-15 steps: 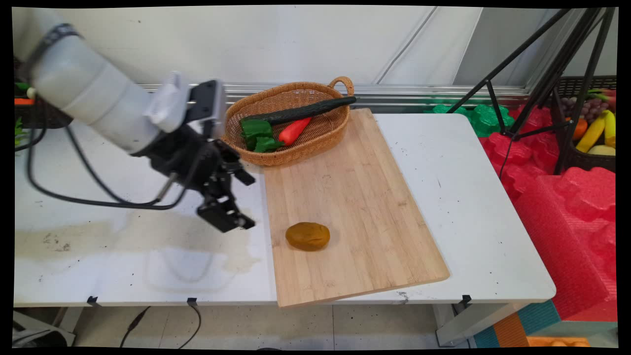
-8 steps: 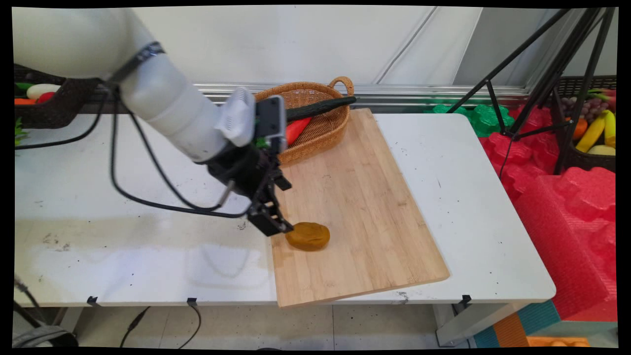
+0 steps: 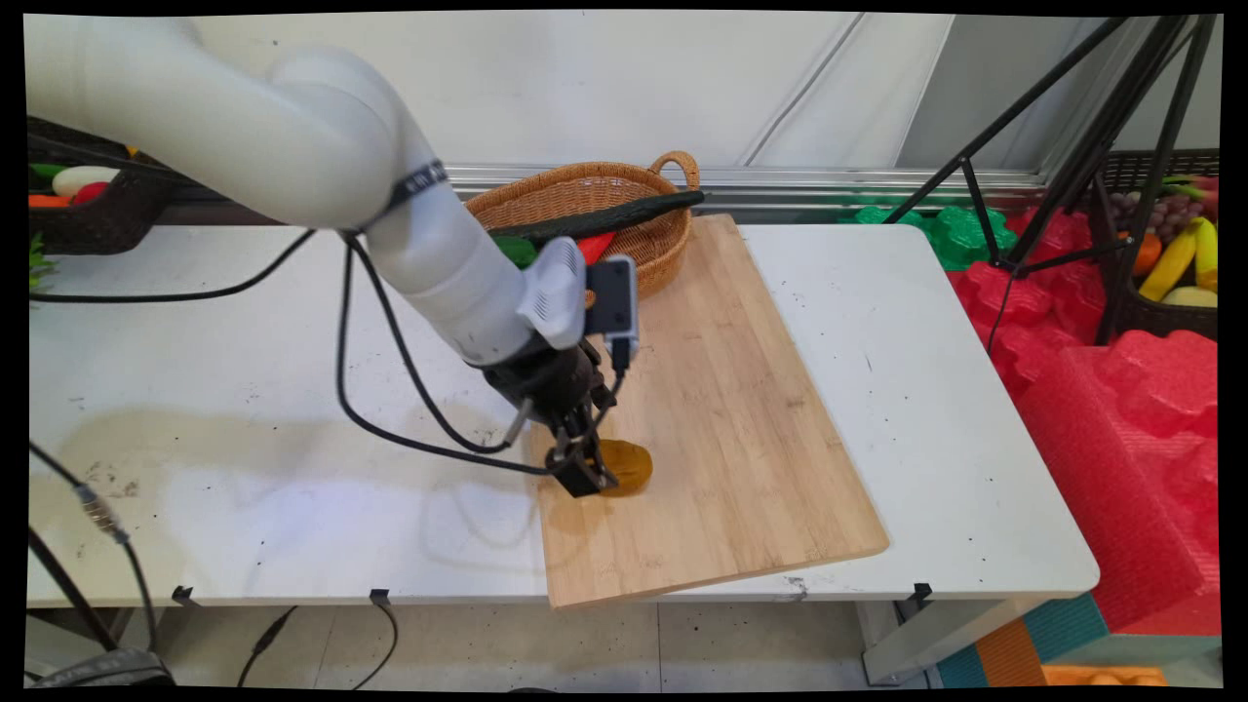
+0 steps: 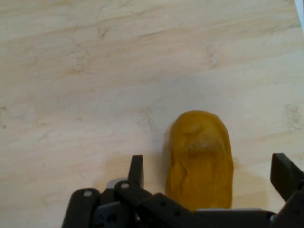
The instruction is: Pick up the potato from the cutting board, then place the picked object in the vegetable basket
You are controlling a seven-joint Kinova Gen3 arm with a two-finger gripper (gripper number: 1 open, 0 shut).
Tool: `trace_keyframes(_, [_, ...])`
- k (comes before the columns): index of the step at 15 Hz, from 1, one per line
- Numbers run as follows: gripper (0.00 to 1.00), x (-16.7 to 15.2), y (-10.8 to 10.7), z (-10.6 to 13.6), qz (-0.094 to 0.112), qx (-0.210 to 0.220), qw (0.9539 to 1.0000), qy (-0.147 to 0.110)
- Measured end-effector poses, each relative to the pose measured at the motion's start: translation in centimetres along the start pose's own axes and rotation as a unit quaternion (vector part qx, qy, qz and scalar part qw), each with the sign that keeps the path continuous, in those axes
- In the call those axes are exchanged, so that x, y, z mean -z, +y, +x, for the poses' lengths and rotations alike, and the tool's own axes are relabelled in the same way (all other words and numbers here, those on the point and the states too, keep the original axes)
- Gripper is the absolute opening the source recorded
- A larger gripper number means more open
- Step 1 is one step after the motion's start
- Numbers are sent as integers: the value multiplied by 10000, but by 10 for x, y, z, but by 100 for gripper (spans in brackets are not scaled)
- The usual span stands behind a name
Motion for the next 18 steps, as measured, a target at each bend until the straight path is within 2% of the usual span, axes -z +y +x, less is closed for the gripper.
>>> trace_keyframes(7, [100,-42,-1,3,-39,-172,9997,-152])
trace_keyframes(11, [100,-52,-1,1,-45,-208,9996,-198])
trace_keyframes(12, [0,-52,-1,0,-53,-214,9996,-189])
trace_keyframes(16, [0,-45,-2,-1,24,-219,9997,-81])
trace_keyframes(18, [0,-28,-5,1,121,-232,9996,47])
